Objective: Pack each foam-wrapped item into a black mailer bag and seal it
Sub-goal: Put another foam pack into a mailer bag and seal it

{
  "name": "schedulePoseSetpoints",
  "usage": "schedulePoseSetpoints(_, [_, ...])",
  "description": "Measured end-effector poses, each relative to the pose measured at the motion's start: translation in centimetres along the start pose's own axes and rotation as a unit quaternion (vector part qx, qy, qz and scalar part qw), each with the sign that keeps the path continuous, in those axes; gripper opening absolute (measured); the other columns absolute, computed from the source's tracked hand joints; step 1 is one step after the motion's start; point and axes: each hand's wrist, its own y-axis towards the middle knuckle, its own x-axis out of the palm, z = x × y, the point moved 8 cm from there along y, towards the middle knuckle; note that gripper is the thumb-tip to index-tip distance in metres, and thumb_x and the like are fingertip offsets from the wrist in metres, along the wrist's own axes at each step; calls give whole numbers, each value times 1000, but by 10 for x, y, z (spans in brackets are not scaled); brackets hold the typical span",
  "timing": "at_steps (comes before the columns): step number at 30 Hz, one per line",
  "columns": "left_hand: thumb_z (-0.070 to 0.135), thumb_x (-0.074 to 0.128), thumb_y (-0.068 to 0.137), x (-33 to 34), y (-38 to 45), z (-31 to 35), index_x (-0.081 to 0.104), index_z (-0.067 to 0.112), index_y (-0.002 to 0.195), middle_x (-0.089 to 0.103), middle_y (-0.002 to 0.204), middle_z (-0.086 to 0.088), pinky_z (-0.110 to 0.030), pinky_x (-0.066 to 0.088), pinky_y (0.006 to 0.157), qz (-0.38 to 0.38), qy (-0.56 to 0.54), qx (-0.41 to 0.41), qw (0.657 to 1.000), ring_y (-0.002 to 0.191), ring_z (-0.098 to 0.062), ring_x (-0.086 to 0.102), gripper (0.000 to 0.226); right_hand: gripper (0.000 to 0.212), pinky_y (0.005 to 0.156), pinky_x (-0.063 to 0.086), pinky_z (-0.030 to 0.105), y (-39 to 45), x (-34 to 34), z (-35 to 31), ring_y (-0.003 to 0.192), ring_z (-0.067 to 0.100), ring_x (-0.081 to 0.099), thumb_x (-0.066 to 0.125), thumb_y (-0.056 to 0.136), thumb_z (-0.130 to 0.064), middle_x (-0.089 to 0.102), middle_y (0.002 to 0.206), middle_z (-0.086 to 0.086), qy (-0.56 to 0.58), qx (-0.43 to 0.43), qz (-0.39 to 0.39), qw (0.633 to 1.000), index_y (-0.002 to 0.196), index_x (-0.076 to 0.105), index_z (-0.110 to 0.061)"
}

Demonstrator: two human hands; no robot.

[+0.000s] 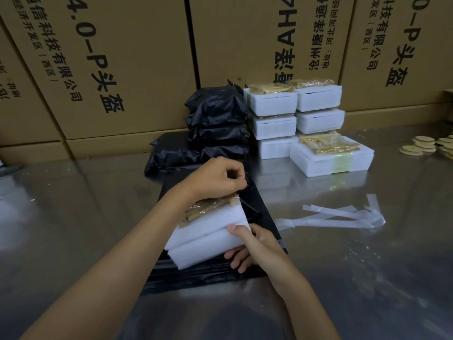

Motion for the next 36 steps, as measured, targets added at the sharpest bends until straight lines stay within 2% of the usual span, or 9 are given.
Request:
schedulePoseSetpoints(5, [17,64,91,3,-12,-2,71,19,88,73,95,7,-34,54,88,19,-23,-1,1000,93,-7,66,8,65,48,54,30,5,-4,3,61,28,72,74,67,-55,75,79,21,54,30,41,997,108,63,-6])
schedulePoseSetpoints(8, [21,62,96,-19,-31,-26,68,29,104,66,106,17,-17,45,86,135,-41,-25,990,99,6,59,13,47,44,54,30,9,-11,7,65,34,74,69,81,-45,75,73,19,118,48,85,988,106,60,-6])
schedulePoseSetpoints(11, [22,58,97,-38,-68,-80,61,27,118,59,123,6,-29,43,95,264,-51,-129,955,113,-9,55,22,31,44,54,29,9,-16,7,67,37,75,62,91,-36,75,79,22,172,55,111,977,106,59,-9])
schedulePoseSetpoints(16, [39,52,100,15,-124,-157,48,15,137,56,135,-10,-39,47,90,271,-331,-387,817,110,-26,57,45,34,46,53,26,3,-20,4,54,24,69,56,94,-34,69,63,17,199,33,127,971,106,60,-3])
schedulePoseSetpoints(21, [34,65,88,53,-113,-114,59,11,136,55,142,-18,-54,47,102,126,-717,-169,665,131,-36,53,53,33,42,50,24,-1,-19,1,46,17,62,52,96,-35,65,59,9,260,26,119,958,105,60,-4])
schedulePoseSetpoints(24, [17,68,79,56,-113,-91,52,17,138,49,148,-19,-66,36,108,44,-708,-90,699,136,-40,47,61,36,42,49,22,-2,-16,-1,47,14,60,48,98,-38,64,61,6,285,17,98,953,106,62,-6])
schedulePoseSetpoints(26, [12,71,74,62,-117,-89,41,33,146,55,143,-11,-62,41,107,32,-662,-104,742,132,-34,53,80,37,42,49,21,-2,-15,-2,47,13,59,46,98,-39,64,62,6,293,4,89,952,108,62,-7])
schedulePoseSetpoints(28, [11,73,73,64,-118,-91,33,36,151,57,142,-9,-57,46,105,56,-658,-121,742,129,-32,56,90,37,42,48,21,-3,-15,-4,47,13,58,47,98,-39,64,63,6,289,-6,94,953,109,62,-7])
schedulePoseSetpoints(36, [42,62,94,60,-116,-106,60,23,133,69,123,-5,-44,60,81,211,-566,-188,775,108,-21,70,44,34,39,46,23,-5,-13,-9,44,14,56,46,98,-34,68,66,7,276,-10,110,955,113,60,-7])
